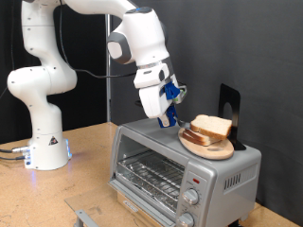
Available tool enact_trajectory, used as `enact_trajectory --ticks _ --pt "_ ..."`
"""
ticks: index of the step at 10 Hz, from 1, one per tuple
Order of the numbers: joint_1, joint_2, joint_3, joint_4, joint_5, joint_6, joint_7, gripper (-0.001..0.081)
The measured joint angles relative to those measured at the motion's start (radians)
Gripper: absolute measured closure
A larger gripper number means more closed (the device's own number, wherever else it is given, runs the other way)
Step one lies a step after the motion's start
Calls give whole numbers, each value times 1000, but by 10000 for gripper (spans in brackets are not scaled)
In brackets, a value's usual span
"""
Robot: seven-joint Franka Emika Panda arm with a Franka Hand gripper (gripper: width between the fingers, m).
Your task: Make a piece of toast with the oven
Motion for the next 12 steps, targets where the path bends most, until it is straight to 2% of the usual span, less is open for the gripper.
enact_trajectory --ticks 2,4,6,9,12 --pt "2 3 0 0 52 31 -33 443" --pt "3 0 -1 -6 170 73 -141 443" --pt "2 -20 -7 -16 241 85 -214 443" --pt "-6 -65 -19 -46 245 53 -229 443" --pt "-13 -115 -37 -99 238 25 -242 443"
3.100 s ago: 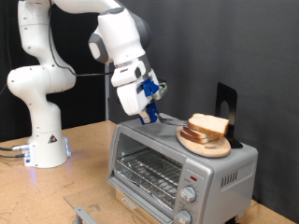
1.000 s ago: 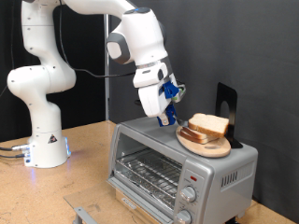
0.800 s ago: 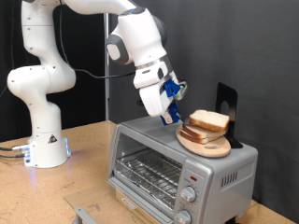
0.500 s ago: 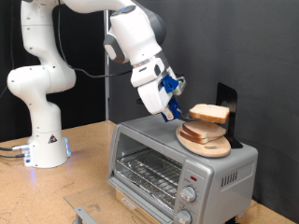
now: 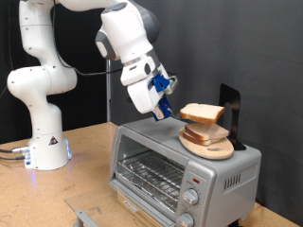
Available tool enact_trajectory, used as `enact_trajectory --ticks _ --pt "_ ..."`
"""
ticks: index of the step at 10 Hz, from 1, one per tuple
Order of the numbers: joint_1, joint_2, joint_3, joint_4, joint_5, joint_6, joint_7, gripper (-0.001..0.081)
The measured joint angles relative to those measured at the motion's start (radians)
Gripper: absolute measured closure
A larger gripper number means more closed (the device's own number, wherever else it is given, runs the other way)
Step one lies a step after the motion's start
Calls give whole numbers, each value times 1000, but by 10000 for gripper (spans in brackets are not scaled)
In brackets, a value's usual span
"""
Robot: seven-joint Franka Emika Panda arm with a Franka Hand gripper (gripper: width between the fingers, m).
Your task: Make a piece of toast with the oven
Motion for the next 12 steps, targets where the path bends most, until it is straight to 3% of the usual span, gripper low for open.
enact_trajectory --ticks 4,7,10,12 --pt "0 -93 -44 -75 51 -17 -64 443" --pt "0 -94 -56 -75 76 -43 -121 443" --pt "-3 -136 -132 -74 121 -166 -306 443" --pt "-28 -170 -198 -68 48 -318 -424 443"
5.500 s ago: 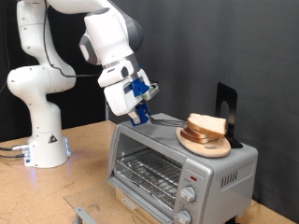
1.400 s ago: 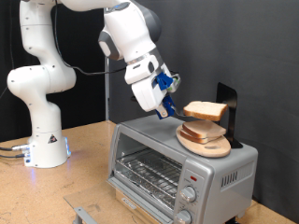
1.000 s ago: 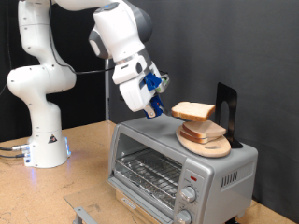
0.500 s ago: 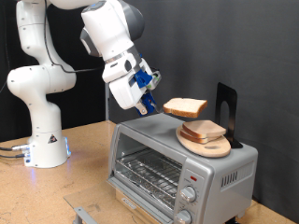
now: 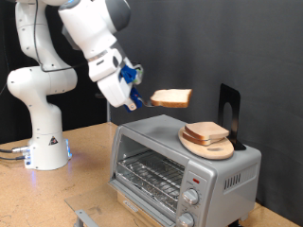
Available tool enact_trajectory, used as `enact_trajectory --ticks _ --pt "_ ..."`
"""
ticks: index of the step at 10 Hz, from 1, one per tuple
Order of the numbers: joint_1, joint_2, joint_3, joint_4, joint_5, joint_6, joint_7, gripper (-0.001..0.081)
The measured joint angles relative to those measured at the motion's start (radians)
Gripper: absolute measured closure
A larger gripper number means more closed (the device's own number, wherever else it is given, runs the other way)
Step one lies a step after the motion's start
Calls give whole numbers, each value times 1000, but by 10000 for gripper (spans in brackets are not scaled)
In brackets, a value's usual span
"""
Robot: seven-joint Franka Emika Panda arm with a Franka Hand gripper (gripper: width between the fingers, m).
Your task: Make a piece of toast with the oven
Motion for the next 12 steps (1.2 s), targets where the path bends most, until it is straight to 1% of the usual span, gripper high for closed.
enact_trajectory --ticks 1,2,4,6,7,9,10,11,12 --pt "-17 -12 -29 1 -34 -56 -46 443" --pt "-32 -24 -57 1 -50 -92 -81 443" --pt "-54 -48 -103 -1 -42 -98 -115 443" --pt "-83 -66 -152 2 -32 -96 -119 443" --pt "-97 -73 -165 2 -37 -97 -115 443" --pt "-103 -74 -162 -1 -39 -97 -110 443" --pt "-103 -74 -164 -6 -39 -92 -135 443" --pt "-103 -72 -178 -12 -39 -92 -192 443" --pt "-103 -64 -202 -15 -39 -93 -269 443"
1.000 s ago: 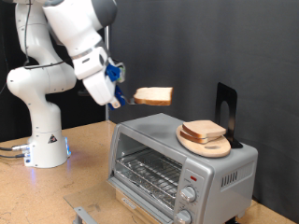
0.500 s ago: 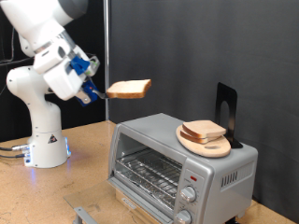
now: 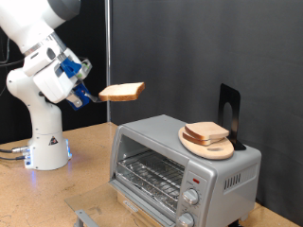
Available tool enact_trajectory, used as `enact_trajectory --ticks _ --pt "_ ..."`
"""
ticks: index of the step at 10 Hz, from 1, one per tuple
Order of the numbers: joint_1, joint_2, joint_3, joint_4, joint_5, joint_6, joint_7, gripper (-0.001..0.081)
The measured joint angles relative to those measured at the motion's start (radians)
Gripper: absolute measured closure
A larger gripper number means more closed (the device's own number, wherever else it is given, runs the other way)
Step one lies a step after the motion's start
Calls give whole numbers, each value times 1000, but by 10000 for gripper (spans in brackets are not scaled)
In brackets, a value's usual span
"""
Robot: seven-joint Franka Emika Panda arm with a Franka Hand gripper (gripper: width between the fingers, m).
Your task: Make a piece of toast with the oven
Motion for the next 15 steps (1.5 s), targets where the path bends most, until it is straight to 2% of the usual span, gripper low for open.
enact_trajectory --ticks 1,2,5,9,12,15 --pt "-1 17 -24 0 -4 5 -62 443" --pt "-7 41 -36 0 -36 17 -81 443" --pt "-24 149 -37 0 -103 130 -69 443" --pt "-26 281 -37 1 -108 257 -83 443" --pt "-23 349 -20 -2 -142 294 -68 443" --pt "-4 380 29 -21 -152 327 -1 443"
